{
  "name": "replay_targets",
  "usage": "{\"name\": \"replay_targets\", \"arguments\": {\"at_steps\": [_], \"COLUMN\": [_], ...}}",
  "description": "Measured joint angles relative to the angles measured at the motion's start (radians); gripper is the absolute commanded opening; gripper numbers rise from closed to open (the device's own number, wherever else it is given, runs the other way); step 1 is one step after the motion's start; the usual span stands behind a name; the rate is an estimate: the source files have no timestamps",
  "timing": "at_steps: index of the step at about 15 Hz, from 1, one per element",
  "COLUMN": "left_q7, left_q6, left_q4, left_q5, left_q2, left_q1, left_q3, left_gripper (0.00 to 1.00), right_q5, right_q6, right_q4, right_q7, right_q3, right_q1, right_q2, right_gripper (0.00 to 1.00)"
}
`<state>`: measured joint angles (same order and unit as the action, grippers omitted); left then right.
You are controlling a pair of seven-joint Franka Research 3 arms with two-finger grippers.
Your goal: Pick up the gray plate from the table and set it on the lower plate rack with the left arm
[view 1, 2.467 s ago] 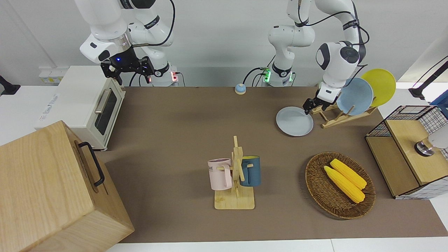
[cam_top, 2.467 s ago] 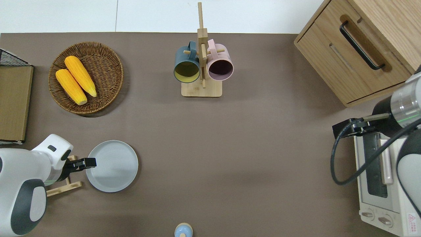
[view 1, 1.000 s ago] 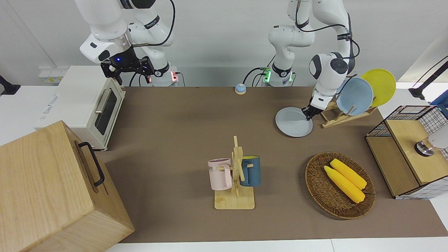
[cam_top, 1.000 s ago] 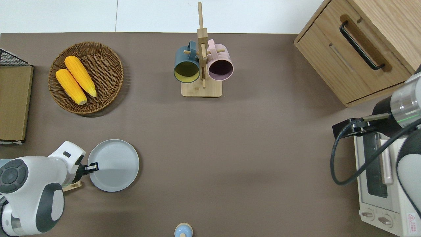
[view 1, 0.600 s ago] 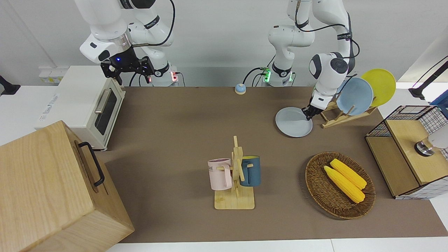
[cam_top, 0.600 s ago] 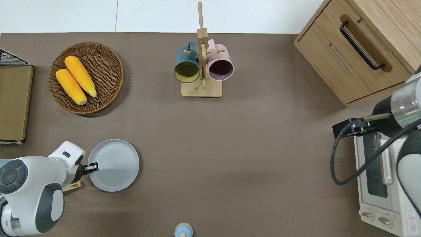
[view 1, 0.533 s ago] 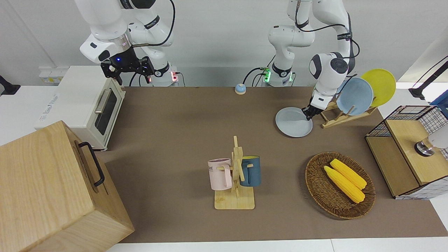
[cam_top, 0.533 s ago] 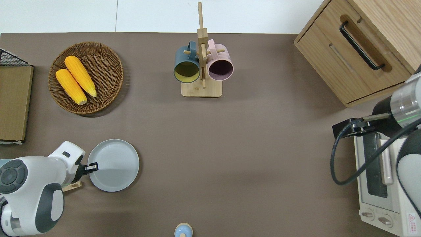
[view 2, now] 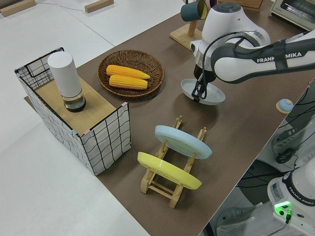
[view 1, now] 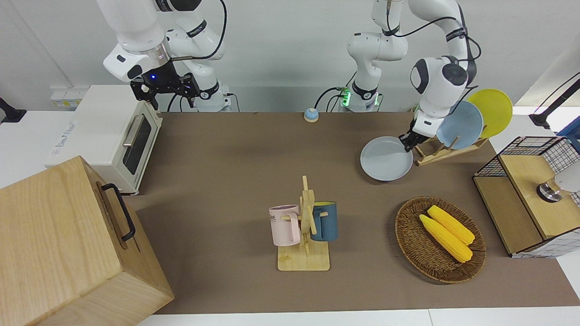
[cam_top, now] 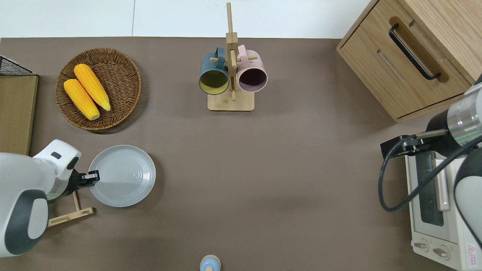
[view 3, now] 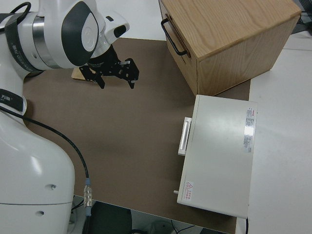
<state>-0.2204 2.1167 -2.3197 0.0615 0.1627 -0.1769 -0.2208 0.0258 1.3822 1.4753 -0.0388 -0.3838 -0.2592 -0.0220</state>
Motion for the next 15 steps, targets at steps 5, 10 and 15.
{"name": "replay_targets", "arguments": {"at_steps": [5, 10, 15], "left_q7": [-0.009, -0.009, -0.009], "left_q6": [-0.250, -0.442, -0.510], "left_q4": [0.208, 0.371, 0.387], "left_q5": [-0.008, -0.009, 0.141], "left_q2": [0.011, 0.019, 0.020], "left_q1": [-0.004, -0.008, -0.013], "left_q3": [0.008, 0.009, 0.027], "left_gripper": [0.00, 0.00, 0.00], "right_q5": [0.000, 0.000, 0.000], "right_q6": [0.000, 0.000, 0.000], "right_q4": [0.000, 0.000, 0.000], "right_q7": [0.000, 0.000, 0.000], "right_q3": [0.000, 0.000, 0.000], "right_q1": [0.000, 0.000, 0.000], "right_q2": [0.000, 0.000, 0.000], "right_gripper": [0.983, 0.983, 0.983]}}
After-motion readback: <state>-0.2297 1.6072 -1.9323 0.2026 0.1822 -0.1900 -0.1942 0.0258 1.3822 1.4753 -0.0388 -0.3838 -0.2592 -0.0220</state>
